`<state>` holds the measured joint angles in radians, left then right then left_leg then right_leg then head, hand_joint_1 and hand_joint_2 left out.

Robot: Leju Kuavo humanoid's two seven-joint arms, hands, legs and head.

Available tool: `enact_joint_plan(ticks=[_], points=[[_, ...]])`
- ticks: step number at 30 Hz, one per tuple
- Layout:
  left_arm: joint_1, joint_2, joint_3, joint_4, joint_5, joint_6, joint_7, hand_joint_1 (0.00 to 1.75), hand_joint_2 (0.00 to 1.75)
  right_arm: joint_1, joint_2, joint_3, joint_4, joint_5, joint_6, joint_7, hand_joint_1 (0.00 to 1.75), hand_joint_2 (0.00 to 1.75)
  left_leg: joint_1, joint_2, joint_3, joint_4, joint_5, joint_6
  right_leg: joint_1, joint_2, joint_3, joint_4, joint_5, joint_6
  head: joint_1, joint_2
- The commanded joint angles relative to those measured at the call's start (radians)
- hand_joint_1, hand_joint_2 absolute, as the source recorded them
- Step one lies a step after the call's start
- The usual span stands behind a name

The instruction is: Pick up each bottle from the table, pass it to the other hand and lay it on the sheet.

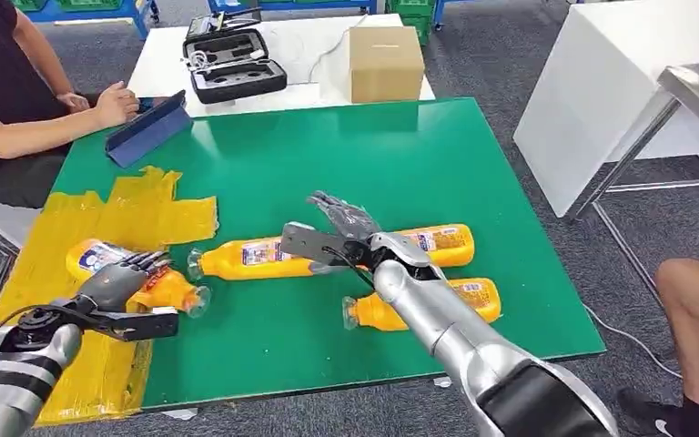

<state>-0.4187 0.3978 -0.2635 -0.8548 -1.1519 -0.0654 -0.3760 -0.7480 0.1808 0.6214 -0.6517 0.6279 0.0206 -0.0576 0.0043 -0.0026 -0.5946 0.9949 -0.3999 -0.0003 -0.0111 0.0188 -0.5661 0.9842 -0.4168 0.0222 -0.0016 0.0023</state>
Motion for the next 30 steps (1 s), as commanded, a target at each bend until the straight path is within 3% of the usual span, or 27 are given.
enact_joint_plan(ticks=[1,3,4,6,13,16,17,20,22,25,30], points=[[-0.018,0.177,-0.211,-0.138,0.356,-0.232,-0.126,0.00,1.75,-0.097,0.066,-0.020,0.263,0.048,0.009,0.016,0.00,1.75,0.002,0.001,-0.006,0.002,0.000,-0.001,0.002,0.000,-0.006,0.001,0.001,-0.001,0.000,0.000],[-0.052,0.200,-0.206,-0.172,0.482,-0.280,-0.158,0.00,1.75,-0.099,0.071,-0.022,0.287,0.065,0.008,0.026,0.00,1.75,0.002,0.002,-0.009,0.003,0.000,-0.001,0.002,0.000,-0.009,0.002,0.001,-0.001,0.000,0.000],[-0.071,0.228,-0.208,-0.205,0.539,-0.316,-0.153,0.00,0.00,-0.100,0.071,-0.028,0.295,0.067,0.010,0.029,0.00,1.75,0.002,0.001,-0.012,0.003,0.000,-0.001,0.002,-0.001,-0.012,0.002,0.001,-0.001,0.000,0.000],[-0.080,0.252,-0.209,-0.238,0.567,-0.345,-0.138,0.00,0.00,-0.100,0.071,-0.032,0.300,0.072,0.008,0.027,0.00,1.75,0.003,0.000,-0.016,0.004,0.001,-0.001,0.003,-0.002,-0.015,0.002,0.001,-0.001,0.000,0.000],[-0.065,0.249,-0.218,-0.237,0.571,-0.335,-0.133,0.00,0.00,-0.100,0.071,-0.037,0.297,0.074,0.009,0.027,0.00,1.75,0.001,0.000,-0.021,0.002,0.003,-0.001,0.001,-0.002,-0.021,0.001,0.001,0.000,0.000,0.000],[-0.101,0.226,-0.146,-0.250,0.751,-0.384,-0.220,0.00,0.00,-0.103,0.070,-0.039,0.315,0.088,0.011,0.038,0.00,1.75,0.001,-0.002,-0.024,0.002,0.003,-0.001,0.000,-0.003,-0.024,0.001,0.001,0.000,0.001,0.000],[-0.107,0.196,-0.109,-0.252,0.805,-0.413,-0.218,0.00,0.00,-0.105,0.070,-0.039,0.322,0.095,0.011,0.042,0.00,1.75,0.002,-0.002,-0.025,0.003,0.002,-0.001,0.002,-0.004,-0.024,0.002,0.000,-0.001,0.000,0.000],[-0.097,0.003,0.029,-0.236,0.965,-0.452,-0.220,0.00,0.00,-0.109,0.076,-0.047,0.337,0.109,0.005,0.051,0.00,1.75,0.002,-0.006,-0.026,0.003,0.003,0.000,0.002,-0.008,-0.024,0.001,0.000,0.000,0.001,0.000],[-0.087,-0.076,0.069,-0.226,1.044,-0.481,-0.173,0.00,0.00,-0.110,0.092,-0.040,0.342,0.129,0.004,0.066,0.00,1.75,0.000,-0.008,-0.024,0.000,0.005,0.000,0.000,-0.011,-0.023,-0.001,0.000,0.000,0.000,0.000],[-0.050,-0.130,0.104,-0.256,1.123,-0.510,-0.143,0.00,0.00,-0.115,0.126,-0.003,0.346,0.179,-0.005,0.100,0.00,1.75,-0.001,-0.006,-0.025,0.001,0.004,0.000,-0.002,-0.008,-0.023,0.000,0.001,0.000,0.001,0.000],[0.017,-0.146,0.142,-0.336,1.194,-0.549,-0.109,0.00,0.00,-0.114,0.151,0.044,0.331,0.265,-0.093,0.159,0.00,1.75,0.000,-0.001,-0.024,0.002,0.002,-0.001,0.000,-0.005,-0.023,0.000,0.001,0.001,0.000,0.000]])
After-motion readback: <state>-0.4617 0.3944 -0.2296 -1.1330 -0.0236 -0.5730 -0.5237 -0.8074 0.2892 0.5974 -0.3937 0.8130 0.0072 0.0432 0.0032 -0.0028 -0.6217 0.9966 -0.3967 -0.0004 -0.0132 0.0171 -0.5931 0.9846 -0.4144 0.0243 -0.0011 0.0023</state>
